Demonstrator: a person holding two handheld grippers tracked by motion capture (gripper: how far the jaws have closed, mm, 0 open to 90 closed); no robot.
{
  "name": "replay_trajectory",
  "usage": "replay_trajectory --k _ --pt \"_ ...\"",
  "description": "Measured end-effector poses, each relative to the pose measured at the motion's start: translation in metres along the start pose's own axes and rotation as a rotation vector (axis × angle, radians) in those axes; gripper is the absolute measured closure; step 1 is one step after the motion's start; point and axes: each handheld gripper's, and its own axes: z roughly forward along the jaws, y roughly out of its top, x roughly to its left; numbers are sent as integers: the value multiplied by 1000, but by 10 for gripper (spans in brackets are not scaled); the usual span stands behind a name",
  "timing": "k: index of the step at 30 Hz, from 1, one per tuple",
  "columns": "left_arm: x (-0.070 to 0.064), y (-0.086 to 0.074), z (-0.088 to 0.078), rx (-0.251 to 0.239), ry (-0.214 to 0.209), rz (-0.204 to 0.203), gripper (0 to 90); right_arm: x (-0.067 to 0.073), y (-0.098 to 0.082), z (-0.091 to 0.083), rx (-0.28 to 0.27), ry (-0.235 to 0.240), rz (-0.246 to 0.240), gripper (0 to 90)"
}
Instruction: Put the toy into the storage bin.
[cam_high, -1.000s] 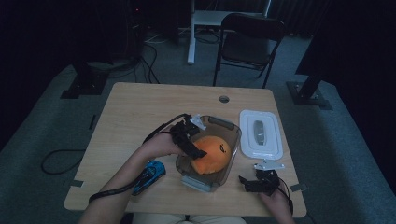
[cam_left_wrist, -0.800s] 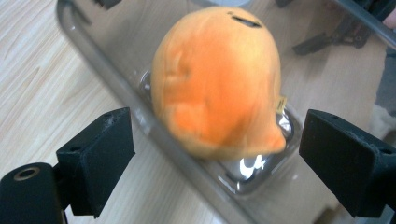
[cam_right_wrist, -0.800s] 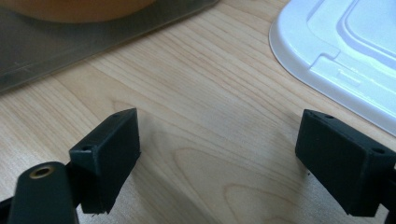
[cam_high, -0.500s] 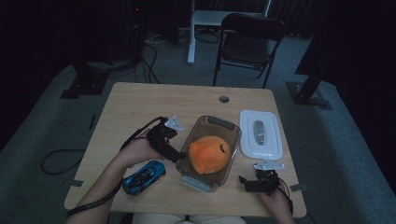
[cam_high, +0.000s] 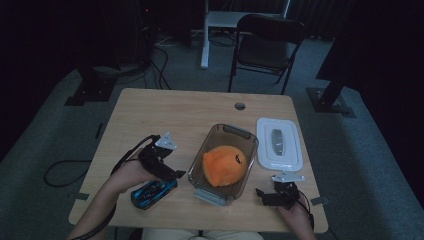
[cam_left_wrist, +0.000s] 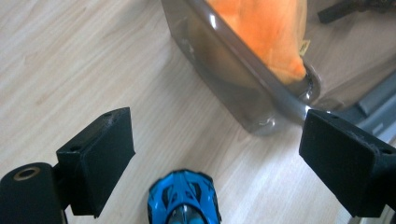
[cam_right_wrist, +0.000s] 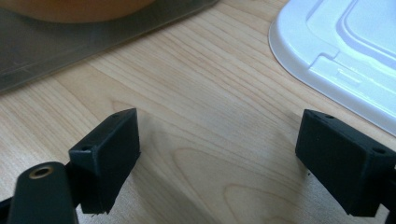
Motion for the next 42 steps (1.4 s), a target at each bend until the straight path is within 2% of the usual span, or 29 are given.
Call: replay_trajectory --k 2,4,7,11,14,17,19,23,26,31,34,39,42 --pt "5 -7 -1 -9 5 -27 110 0 0 0 1 0 0 130" --pt "8 -15 1 10 18 -43 109 0 0 0 1 0 0 130" --pt "8 -29 6 36 39 -62 109 0 0 0 1 0 2 130" --pt "12 -49 9 39 59 -124 109 0 0 0 1 0 0 130" --pt "11 -63 13 56 69 -144 110 0 0 0 1 0 0 131" --pt "6 -73 18 91 97 -138 109 0 0 0 1 -1 2 130" --pt "4 -79 22 104 100 -152 110 0 0 0 0 0 1 131" --pt "4 -91 29 120 85 -174 110 1 0 -1 -9 32 -2 134" --pt "4 -97 35 140 94 -179 110 1 0 -1 -9 32 -2 134" --pt "2 -103 43 183 134 -170 110 -1 -1 -1 -14 36 13 134" --pt "4 -106 45 173 127 -173 144 -1 0 -1 -12 31 11 134" --pt "5 -111 51 201 143 -167 144 1 0 0 -5 15 1 134" --pt "5 -113 52 207 137 -168 144 1 0 0 -5 13 5 134"
